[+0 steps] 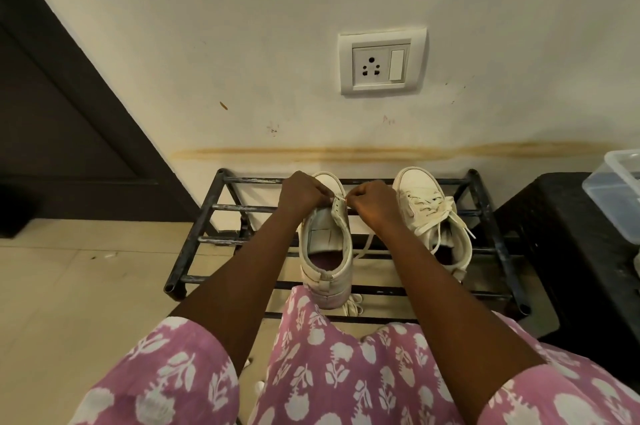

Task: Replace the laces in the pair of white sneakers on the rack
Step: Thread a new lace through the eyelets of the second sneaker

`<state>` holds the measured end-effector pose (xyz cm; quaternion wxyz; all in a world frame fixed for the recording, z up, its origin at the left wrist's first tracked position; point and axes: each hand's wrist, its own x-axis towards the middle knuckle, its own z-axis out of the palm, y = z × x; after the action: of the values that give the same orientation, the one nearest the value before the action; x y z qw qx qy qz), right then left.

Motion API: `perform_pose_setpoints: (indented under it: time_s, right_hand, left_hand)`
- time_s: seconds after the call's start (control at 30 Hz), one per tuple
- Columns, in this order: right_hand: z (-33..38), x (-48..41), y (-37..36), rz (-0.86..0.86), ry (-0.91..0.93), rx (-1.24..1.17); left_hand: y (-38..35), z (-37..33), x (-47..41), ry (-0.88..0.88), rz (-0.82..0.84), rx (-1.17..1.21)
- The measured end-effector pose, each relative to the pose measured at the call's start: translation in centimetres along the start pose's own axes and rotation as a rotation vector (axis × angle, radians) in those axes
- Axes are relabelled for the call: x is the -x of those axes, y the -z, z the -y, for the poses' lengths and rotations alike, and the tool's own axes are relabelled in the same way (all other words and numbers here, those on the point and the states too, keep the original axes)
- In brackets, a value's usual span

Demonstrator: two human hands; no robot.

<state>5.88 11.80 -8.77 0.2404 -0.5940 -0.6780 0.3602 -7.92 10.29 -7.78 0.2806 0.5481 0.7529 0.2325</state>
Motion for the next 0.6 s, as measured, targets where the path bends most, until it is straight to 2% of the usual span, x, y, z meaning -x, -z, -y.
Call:
perform_pose_setpoints:
  time_s: [0.33, 0.6]
  right_hand:
    - [0.8, -0.9, -0.3, 0.096, 0.147, 0.363]
    - [2.4, -1.4, 0.2, 0.221, 0.41, 0.698]
  left_hand:
    - [-0.2, 0.4, 0.0, -0.017, -0.022, 0.01]
    - [-0.5, 0.4, 0.0, -0.027, -0.041, 0.025]
